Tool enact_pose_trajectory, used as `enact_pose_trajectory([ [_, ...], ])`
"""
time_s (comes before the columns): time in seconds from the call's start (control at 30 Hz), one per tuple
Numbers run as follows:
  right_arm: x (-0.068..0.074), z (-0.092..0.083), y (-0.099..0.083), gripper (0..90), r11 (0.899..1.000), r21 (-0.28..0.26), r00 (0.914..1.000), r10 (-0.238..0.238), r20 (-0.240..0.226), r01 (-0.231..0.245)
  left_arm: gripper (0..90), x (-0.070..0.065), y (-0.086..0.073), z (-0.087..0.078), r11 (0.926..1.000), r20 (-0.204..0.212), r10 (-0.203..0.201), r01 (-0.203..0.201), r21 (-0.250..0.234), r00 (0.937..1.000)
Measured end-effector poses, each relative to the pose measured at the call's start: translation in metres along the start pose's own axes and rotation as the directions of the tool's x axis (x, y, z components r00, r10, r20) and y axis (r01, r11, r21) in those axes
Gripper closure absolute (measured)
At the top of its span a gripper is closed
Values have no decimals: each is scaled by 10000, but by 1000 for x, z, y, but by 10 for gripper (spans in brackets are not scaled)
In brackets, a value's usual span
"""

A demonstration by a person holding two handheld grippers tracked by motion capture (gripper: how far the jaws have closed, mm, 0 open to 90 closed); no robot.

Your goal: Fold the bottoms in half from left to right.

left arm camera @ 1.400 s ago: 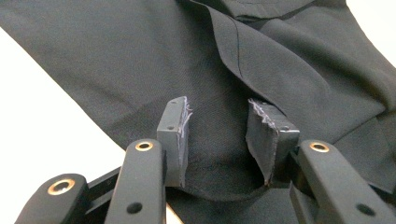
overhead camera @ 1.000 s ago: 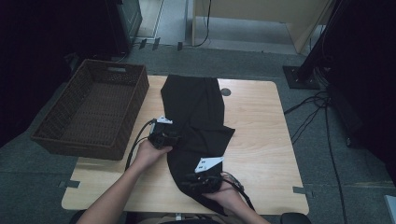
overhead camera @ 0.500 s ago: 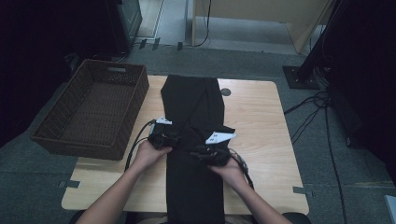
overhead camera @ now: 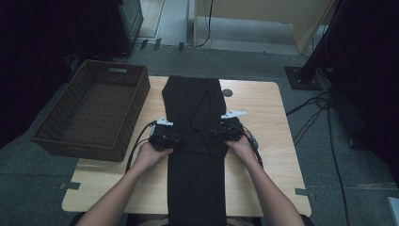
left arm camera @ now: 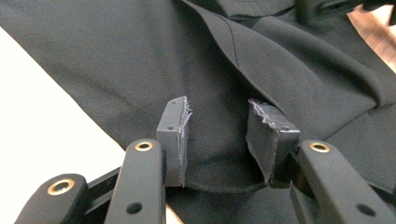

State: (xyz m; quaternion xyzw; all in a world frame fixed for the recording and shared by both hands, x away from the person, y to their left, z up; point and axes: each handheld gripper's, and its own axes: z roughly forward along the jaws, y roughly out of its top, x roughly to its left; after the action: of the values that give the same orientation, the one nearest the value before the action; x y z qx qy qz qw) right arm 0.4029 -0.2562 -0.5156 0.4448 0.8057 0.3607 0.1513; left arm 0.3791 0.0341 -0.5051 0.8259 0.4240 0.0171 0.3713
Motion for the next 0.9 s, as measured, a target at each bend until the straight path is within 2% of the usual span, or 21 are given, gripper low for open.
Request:
enact_pose_trajectory([
  [0.07,3,1,1,420,9999,-54,9996,-136,254,137,593,0,0,0,10000,13,-31,31,-21,10000],
  [0.1,4,1,1,503,9998,-66,9996,-167,232,168,593,0,0,0,10000,28,-32,32,-26,10000],
  [0.13,6,-1,1,631,9999,-33,9998,-150,131,151,593,1,0,0,10000,38,-53,53,-23,10000],
  [0.2,8,-6,2,814,9999,77,9994,-106,-315,108,593,1,0,-1,10000,52,-44,44,8,10000],
  [0.27,11,-15,3,869,10000,-74,9922,22,-1245,-32,593,2,-1,-1,9999,104,-128,129,-63,9999],
  [0.3,14,-20,3,872,9996,-228,9840,135,-1779,-178,594,3,-1,-1,9998,145,-174,174,-33,9997],
  [0.37,25,-31,1,876,9987,-346,9667,267,-2546,-367,594,3,-1,-1,9998,139,-185,186,-21,9997],
  [0.47,51,-49,-5,876,9996,-264,9400,-59,-3411,-33,593,3,-1,-1,9999,122,-157,157,-16,9998],
  [0.53,69,-61,-11,875,9989,-422,9148,-368,-4021,216,593,3,-1,-1,9998,141,-198,198,-2,9997],
  [0.63,94,-74,-24,875,9981,-377,8805,-613,-4700,494,593,3,-1,-1,9998,142,-219,219,-9,9997],
  [0.73,113,-78,-37,874,9968,-70,8509,-720,-5203,800,593,3,-1,-1,9998,147,-220,220,-27,9996],
  [0.83,126,-79,-48,874,9930,318,8259,-768,-5585,1139,593,4,0,-2,9997,150,-255,254,18,9996],
  [0.87,129,-79,-51,874,9920,372,8145,-776,-5749,1208,593,5,0,-3,9997,151,-260,260,23,9995],
  [0.9,132,-79,-54,871,9907,506,7947,-706,-6029,1264,594,6,0,-3,9997,166,-251,250,47,9995],
])
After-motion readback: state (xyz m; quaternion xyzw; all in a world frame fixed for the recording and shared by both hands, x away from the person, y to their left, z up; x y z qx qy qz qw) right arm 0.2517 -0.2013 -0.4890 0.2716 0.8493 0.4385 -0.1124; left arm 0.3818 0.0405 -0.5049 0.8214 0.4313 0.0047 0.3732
